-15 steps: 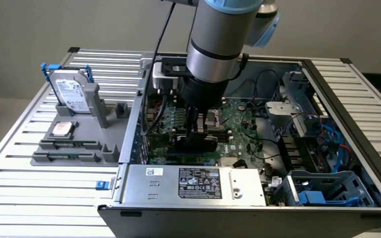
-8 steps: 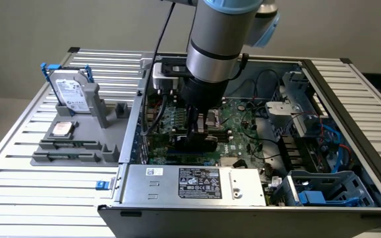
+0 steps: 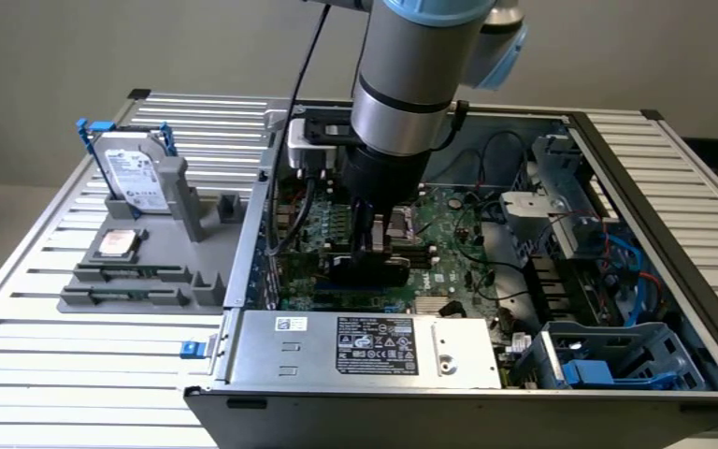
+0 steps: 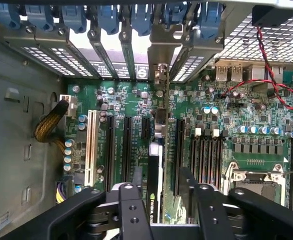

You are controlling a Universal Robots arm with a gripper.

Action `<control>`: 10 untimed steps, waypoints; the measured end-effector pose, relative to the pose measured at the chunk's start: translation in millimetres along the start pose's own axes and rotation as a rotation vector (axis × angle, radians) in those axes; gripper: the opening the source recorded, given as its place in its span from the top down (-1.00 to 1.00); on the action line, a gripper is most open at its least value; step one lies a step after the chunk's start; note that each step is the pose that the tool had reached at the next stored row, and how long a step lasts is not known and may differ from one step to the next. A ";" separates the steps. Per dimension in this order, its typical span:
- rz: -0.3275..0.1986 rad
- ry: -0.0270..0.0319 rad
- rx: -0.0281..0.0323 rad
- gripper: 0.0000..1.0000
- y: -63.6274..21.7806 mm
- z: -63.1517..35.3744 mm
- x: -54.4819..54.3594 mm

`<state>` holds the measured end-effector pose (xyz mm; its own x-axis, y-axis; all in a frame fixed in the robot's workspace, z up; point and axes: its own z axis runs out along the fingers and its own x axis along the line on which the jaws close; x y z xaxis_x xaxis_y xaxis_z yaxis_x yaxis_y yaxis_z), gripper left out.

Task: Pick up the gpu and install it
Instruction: 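Insert the gpu into the slot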

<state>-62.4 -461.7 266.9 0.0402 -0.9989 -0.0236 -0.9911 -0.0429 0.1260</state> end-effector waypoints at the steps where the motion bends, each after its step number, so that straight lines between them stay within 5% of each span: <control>1: 0.000 0.0000 0.0000 0.25 0.0 0.0 0.0; 10: 0.000 0.0028 0.0042 0.25 0.0 0.0 0.0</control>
<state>-62.4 -461.8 266.9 0.0403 -0.9990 -0.0208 -0.9916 -0.0425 0.1218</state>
